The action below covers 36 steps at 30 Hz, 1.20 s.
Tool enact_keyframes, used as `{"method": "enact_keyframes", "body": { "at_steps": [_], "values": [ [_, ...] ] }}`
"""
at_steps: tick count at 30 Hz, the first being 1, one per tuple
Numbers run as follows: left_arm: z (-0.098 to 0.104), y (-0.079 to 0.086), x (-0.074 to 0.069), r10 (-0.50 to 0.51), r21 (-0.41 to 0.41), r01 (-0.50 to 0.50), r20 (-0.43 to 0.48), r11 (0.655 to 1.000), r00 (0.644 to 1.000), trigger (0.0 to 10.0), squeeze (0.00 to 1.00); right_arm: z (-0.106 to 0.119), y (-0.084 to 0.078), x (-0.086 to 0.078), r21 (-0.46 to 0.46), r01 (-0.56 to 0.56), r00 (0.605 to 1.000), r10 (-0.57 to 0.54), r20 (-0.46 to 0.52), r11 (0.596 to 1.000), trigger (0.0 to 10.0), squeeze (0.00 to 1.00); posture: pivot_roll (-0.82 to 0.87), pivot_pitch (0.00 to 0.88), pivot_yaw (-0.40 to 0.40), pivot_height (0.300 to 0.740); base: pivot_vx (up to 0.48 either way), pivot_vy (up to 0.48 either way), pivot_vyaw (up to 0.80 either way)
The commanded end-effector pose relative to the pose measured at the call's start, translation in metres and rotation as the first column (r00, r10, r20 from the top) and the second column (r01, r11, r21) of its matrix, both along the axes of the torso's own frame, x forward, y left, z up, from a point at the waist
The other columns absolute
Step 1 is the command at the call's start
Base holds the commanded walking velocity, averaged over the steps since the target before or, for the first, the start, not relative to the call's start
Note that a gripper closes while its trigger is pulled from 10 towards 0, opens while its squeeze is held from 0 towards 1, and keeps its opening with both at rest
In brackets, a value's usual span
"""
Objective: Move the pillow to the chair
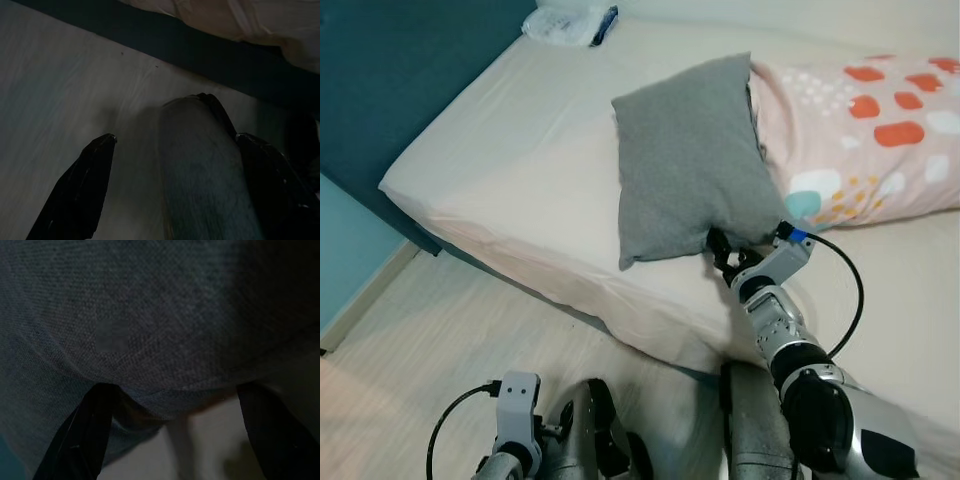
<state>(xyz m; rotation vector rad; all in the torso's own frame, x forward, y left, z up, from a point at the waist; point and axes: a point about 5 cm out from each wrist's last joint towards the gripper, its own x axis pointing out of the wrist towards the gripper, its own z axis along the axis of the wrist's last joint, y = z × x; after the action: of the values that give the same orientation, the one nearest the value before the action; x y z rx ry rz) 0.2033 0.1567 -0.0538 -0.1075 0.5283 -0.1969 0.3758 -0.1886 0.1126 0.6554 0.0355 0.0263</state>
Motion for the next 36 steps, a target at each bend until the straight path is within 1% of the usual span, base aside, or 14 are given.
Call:
{"method": "enact_keyframes", "body": {
  "at_steps": [1,3,5,9,13,16,17,18,19,24,33,34,35,36],
  "values": [
    [-0.044,-0.023,-0.078,-0.091,-0.063,0.074,-0.330,0.995,0.940,10.0,0.00,0.003,-0.004,0.000,0.037,0.031,0.999,-0.032,0.030,0.999,10.0,0.00,0.11,0.469,0.112,0.581,0.000,0.000,0.00],
    [-0.044,-0.023,-0.081,-0.092,-0.064,0.074,-0.332,0.995,0.939,10.0,0.00,0.007,-0.004,0.001,0.076,0.018,0.997,-0.024,0.074,0.997,10.0,0.00,0.11,0.472,0.113,0.581,0.000,0.000,0.00],
    [-0.046,-0.022,-0.086,-0.094,-0.065,0.076,-0.338,0.995,0.936,10.0,0.00,0.020,0.002,0.005,0.112,-0.045,0.986,0.026,0.164,0.993,10.0,0.00,0.12,0.475,0.115,0.581,0.000,0.000,0.00],
    [-0.047,-0.021,-0.092,-0.096,-0.064,0.078,-0.344,0.995,0.934,10.0,0.00,0.040,0.010,0.012,0.114,-0.112,0.963,0.080,0.256,0.987,10.0,0.00,0.12,0.478,0.117,0.581,0.000,0.000,0.00],
    [-0.047,-0.021,-0.093,-0.096,-0.063,0.079,-0.346,0.995,0.933,10.0,0.00,0.051,0.011,0.017,0.104,-0.111,0.960,0.079,0.270,0.988,10.0,0.00,0.12,0.479,0.116,0.581,0.000,0.000,0.00],
    [-0.047,-0.021,-0.093,-0.095,-0.063,0.078,-0.345,0.995,0.934,10.0,0.00,0.060,0.014,0.022,0.058,-0.102,0.964,0.084,0.254,0.993,10.0,0.00,0.11,0.479,0.111,0.581,0.000,0.000,0.00],
    [-0.047,-0.021,-0.092,-0.095,-0.063,0.078,-0.345,0.995,0.934,10.0,0.00,0.060,0.014,0.022,0.035,-0.097,0.966,0.085,0.243,0.995,8.2,0.00,0.11,0.479,0.111,0.581,0.000,0.000,0.00],
    [-0.047,-0.021,-0.092,-0.095,-0.063,0.078,-0.345,0.995,0.934,10.0,0.00,0.060,0.014,0.022,0.035,-0.097,0.966,0.085,0.243,0.995,8.2,0.00,0.11,0.479,0.111,0.581,0.000,0.000,0.00],
    [-0.046,-0.022,-0.092,-0.095,-0.064,0.078,-0.343,0.995,0.935,10.0,0.00,0.061,0.016,0.023,0.028,-0.110,0.964,0.100,0.247,0.994,0.0,0.00,0.11,0.477,0.108,0.581,0.000,0.000,0.00],
    [-0.046,-0.024,-0.089,-0.097,-0.067,0.079,-0.337,0.995,0.937,10.0,0.00,0.059,0.025,0.022,-0.064,-0.166,0.956,0.176,0.233,0.984,0.0,0.00,0.10,0.474,0.102,0.581,0.000,0.000,0.00],
    [-0.045,-0.025,-0.086,-0.094,-0.066,0.077,-0.337,0.995,0.937,10.0,0.00,0.060,0.036,0.021,-0.075,-0.246,0.929,0.257,0.265,0.966,0.0,0.00,0.08,0.449,0.084,0.581,0.000,0.000,0.00],
    [-0.045,-0.025,-0.084,-0.091,-0.065,0.073,-0.335,0.995,0.938,10.0,0.00,0.062,0.041,0.020,-0.082,-0.280,0.914,0.292,0.283,0.956,0.0,0.00,0.08,0.449,0.084,0.581,0.000,0.000,0.00],
    [-0.044,-0.024,-0.081,-0.083,-0.063,0.066,-0.332,0.996,0.940,10.0,0.00,0.068,0.051,0.019,-0.074,-0.357,0.870,0.360,0.336,0.931,0.0,0.00,0.06,0.433,0.070,0.581,0.000,0.000,0.00],
    [-0.044,-0.024,-0.081,-0.083,-0.063,0.066,-0.332,0.996,0.940,10.0,0.00,0.068,0.051,0.019,-0.074,-0.357,0.870,0.360,0.336,0.931,0.0,0.00,0.06,0.433,0.070,0.581,0.000,0.000,0.00]
  ]
}}
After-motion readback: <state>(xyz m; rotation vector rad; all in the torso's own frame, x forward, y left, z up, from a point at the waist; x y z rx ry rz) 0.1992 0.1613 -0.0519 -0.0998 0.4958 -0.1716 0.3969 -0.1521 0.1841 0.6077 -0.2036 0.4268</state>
